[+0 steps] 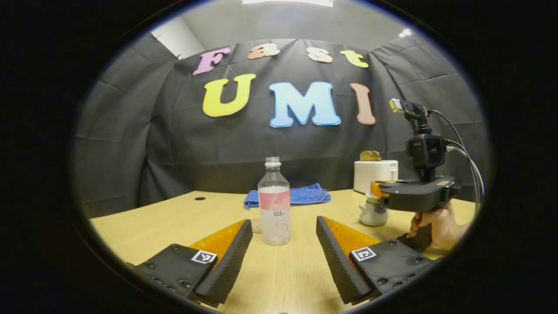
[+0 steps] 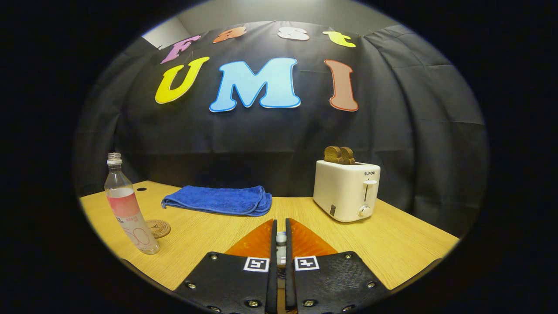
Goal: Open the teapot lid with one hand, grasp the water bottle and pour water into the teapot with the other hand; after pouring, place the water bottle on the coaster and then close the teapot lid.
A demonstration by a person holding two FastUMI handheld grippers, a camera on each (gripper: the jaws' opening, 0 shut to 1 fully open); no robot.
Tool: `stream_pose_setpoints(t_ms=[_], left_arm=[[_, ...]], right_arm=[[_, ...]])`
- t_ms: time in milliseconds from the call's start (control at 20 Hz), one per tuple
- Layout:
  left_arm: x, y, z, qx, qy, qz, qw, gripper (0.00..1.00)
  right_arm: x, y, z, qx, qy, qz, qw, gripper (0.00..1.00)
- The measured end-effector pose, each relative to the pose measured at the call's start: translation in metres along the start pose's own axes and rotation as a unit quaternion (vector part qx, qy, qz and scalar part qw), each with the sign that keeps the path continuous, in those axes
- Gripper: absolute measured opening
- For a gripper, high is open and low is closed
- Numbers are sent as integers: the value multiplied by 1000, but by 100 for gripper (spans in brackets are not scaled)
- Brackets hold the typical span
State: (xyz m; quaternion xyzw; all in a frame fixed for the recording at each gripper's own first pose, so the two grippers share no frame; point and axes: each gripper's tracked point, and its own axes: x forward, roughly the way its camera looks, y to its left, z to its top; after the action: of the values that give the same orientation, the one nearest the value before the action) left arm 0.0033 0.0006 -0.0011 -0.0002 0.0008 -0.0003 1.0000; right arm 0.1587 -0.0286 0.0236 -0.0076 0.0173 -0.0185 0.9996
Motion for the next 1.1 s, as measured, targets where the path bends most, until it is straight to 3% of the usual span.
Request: stream_pose_setpoints(t_ms=[600, 1100], left_arm=[[69, 9, -3, 1, 4, -1, 1000, 100], [114, 12, -5, 0, 7, 7, 1000, 100]], right_arm=[[-144, 14, 10, 26, -37, 66, 997, 7], [-198, 70, 1, 9, -37, 138, 990, 7]])
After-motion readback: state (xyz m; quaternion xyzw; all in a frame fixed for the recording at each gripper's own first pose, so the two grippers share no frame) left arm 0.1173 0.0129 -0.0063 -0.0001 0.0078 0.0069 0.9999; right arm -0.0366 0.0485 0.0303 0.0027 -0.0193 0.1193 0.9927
